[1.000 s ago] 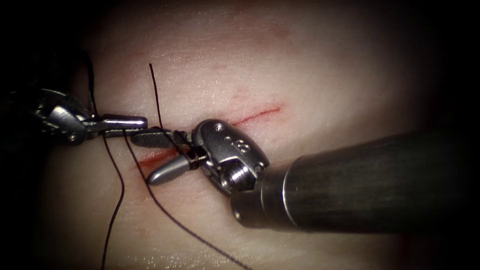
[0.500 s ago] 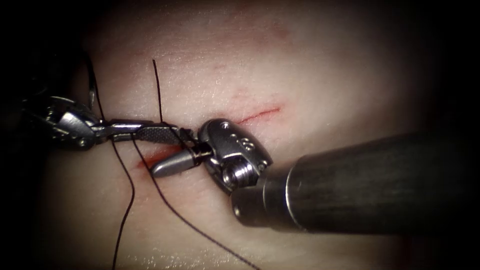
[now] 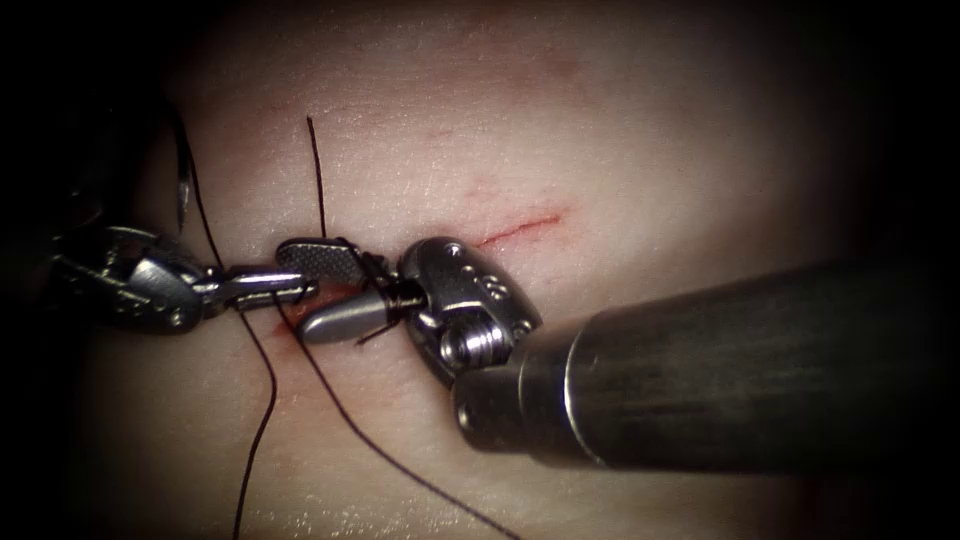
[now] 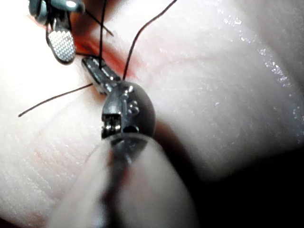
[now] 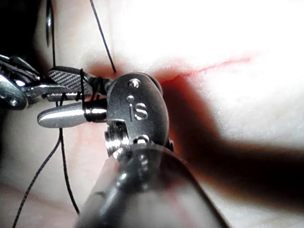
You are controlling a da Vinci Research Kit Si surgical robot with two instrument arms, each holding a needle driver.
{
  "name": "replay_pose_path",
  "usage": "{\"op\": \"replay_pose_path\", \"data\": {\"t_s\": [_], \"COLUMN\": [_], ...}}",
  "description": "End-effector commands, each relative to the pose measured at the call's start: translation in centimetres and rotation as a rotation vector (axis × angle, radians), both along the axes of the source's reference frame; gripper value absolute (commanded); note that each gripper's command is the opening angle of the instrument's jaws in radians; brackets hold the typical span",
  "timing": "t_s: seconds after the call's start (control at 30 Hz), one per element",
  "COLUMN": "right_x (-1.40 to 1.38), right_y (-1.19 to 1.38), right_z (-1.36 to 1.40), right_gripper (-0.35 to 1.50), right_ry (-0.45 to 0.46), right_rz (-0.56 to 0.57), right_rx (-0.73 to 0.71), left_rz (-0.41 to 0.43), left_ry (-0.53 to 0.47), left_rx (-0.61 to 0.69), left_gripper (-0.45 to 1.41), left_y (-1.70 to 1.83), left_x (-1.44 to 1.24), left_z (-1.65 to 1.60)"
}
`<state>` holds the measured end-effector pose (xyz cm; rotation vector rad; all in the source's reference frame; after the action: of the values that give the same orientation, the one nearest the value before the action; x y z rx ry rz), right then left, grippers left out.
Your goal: Wound Closure
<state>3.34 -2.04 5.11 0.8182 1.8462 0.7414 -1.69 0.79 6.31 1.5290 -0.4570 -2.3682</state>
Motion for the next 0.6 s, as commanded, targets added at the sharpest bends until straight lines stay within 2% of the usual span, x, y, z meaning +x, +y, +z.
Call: {"op": "replay_pose_path", "data": {"t_s": [0.03, 0.3, 0.43, 0.6], "right_x": [0.07, 0.08, 0.07, 0.04], "right_y": [-0.08, -0.07, -0.06, 0.02], "right_z": [0.07, 0.07, 0.07, 0.1], "right_gripper": [0.88, 0.86, 0.93, 0.93], "right_ry": [-0.001, -0.008, -0.01, -0.033], "right_rz": [0.005, 0.028, 0.034, 0.101], "right_rx": [0.004, 0.017, 0.022, 0.062], "left_rz": [-0.001, -0.026, -0.031, -0.042], "left_ry": [0.003, 0.025, 0.029, 0.045], "left_rx": [0.005, 0.007, 0.008, 0.006], "left_gripper": [-0.45, -0.45, -0.45, -0.45], "left_y": [-0.08, -0.17, -0.18, -0.25], "left_x": [-0.09, -0.28, -0.32, -0.32], "left_z": [0.02, -0.12, -0.15, -0.22]}}
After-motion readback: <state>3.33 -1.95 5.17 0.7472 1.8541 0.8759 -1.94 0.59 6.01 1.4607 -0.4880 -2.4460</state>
